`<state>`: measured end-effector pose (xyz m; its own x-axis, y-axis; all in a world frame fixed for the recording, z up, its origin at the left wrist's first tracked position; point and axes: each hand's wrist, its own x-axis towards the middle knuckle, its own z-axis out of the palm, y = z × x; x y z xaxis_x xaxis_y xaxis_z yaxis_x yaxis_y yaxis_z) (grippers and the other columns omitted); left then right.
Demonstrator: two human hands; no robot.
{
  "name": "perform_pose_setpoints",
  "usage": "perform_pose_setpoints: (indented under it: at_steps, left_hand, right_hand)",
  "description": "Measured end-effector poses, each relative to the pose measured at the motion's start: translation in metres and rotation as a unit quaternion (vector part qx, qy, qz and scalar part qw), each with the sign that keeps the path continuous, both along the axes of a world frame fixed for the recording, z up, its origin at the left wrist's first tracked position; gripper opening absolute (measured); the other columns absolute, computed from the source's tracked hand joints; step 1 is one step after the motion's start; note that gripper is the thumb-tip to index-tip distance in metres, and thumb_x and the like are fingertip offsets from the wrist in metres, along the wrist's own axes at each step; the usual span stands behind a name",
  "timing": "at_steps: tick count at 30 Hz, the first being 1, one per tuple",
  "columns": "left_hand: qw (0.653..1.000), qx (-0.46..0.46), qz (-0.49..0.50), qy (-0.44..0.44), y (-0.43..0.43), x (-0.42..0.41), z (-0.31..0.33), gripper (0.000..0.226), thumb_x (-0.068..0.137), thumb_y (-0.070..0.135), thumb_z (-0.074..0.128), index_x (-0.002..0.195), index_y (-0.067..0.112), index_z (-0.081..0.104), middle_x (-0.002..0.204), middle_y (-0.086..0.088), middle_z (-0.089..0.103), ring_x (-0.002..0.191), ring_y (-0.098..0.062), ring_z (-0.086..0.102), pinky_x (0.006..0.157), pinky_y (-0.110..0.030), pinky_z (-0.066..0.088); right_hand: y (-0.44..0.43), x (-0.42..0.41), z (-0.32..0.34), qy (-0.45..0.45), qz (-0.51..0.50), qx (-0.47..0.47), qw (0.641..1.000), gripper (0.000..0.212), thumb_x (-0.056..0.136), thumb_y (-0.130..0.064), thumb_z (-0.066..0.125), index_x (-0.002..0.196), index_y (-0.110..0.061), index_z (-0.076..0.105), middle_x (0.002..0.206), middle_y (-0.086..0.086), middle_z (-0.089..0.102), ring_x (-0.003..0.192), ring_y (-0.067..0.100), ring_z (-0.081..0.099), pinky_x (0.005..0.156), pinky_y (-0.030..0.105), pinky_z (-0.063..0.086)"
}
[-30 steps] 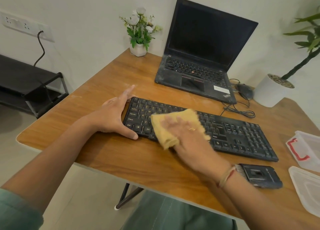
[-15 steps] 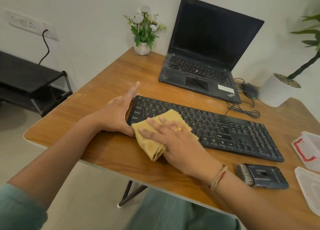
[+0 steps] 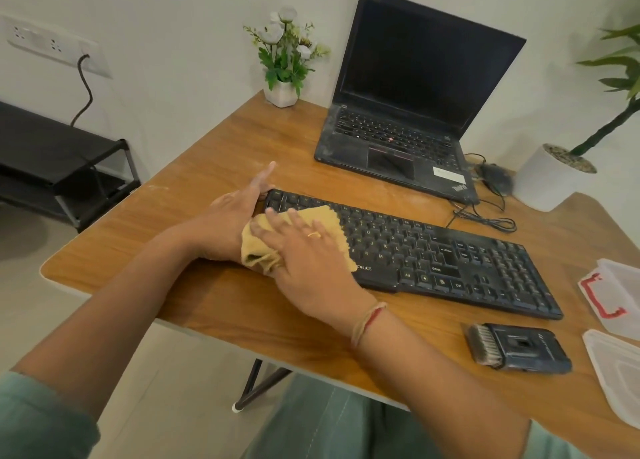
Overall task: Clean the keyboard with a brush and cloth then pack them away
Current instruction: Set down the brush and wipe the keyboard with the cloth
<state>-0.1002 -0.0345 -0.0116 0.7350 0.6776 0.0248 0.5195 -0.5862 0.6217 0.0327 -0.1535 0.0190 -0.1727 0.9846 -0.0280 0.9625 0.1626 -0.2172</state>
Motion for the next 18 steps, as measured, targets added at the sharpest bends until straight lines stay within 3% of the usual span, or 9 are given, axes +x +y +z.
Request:
perform_pose_setpoints:
  at_steps: [2, 4, 7, 10, 12, 18]
  left_hand:
    - [1.000, -0.003, 0.000, 0.001, 0.002, -0.001, -0.001, 0.139, 0.054, 0.062, 0.083, 0.143, 0.046, -0.023, 0.157, 0.000, 0.023, 0.142, -0.020, 0.024, 0.113, -0.035, 0.017]
    - [1.000, -0.006, -0.005, 0.011, 0.001, -0.001, 0.000, 0.144, 0.041, 0.069, 0.080, 0.139, 0.052, -0.024, 0.156, 0.002, 0.024, 0.141, -0.021, 0.025, 0.116, -0.039, 0.018]
    - [0.999, -0.034, 0.001, 0.009, 0.000, -0.003, 0.005, 0.144, 0.033, 0.071, 0.080, 0.132, 0.061, -0.024, 0.155, 0.006, 0.023, 0.141, -0.018, 0.023, 0.117, -0.041, 0.016]
    - [0.999, -0.036, 0.002, 0.006, -0.002, -0.003, 0.007, 0.147, 0.031, 0.073, 0.078, 0.139, 0.053, -0.021, 0.156, 0.005, 0.022, 0.142, -0.016, 0.020, 0.115, -0.034, 0.013]
    - [1.000, -0.025, 0.008, 0.013, -0.004, 0.000, 0.008, 0.148, 0.031, 0.077, 0.073, 0.141, 0.048, -0.021, 0.157, 0.004, 0.021, 0.142, -0.018, 0.020, 0.114, -0.035, 0.012]
    - [0.999, 0.012, 0.015, 0.038, -0.005, 0.002, 0.004, 0.150, 0.033, 0.087, 0.064, 0.143, 0.040, -0.028, 0.160, 0.004, 0.011, 0.145, -0.019, 0.014, 0.116, -0.038, 0.008]
  right_hand:
    - [-0.012, 0.003, 0.001, 0.015, 0.018, -0.001, 1.000, 0.057, 0.097, -0.021, 0.037, 0.149, -0.034, 0.021, 0.159, -0.007, 0.011, 0.147, 0.017, 0.004, 0.119, 0.038, -0.001]
    - [-0.023, 0.019, 0.006, 0.003, -0.002, -0.006, 1.000, 0.058, 0.098, -0.020, 0.036, 0.149, -0.037, 0.016, 0.159, -0.012, 0.008, 0.147, 0.012, 0.004, 0.120, 0.036, 0.000]
    - [-0.046, 0.053, 0.006, -0.063, -0.113, -0.006, 0.992, 0.059, 0.099, -0.024, 0.032, 0.150, -0.037, 0.005, 0.158, -0.012, -0.001, 0.146, 0.010, 0.003, 0.120, 0.037, 0.006]
    - [-0.062, 0.077, 0.006, -0.084, -0.254, -0.011, 0.964, 0.061, 0.099, -0.026, 0.033, 0.151, -0.033, 0.001, 0.159, -0.010, -0.001, 0.147, 0.013, 0.004, 0.120, 0.039, 0.008]
    - [-0.065, 0.074, 0.005, -0.063, -0.282, -0.004, 0.957, 0.061, 0.099, -0.026, 0.032, 0.151, -0.031, 0.001, 0.159, -0.008, -0.001, 0.147, 0.014, 0.001, 0.120, 0.039, 0.004]
    - [-0.072, 0.025, -0.002, 0.025, -0.057, -0.010, 0.998, 0.063, 0.099, -0.021, 0.036, 0.147, -0.043, 0.002, 0.151, -0.025, -0.010, 0.141, 0.000, -0.014, 0.117, 0.030, -0.011]
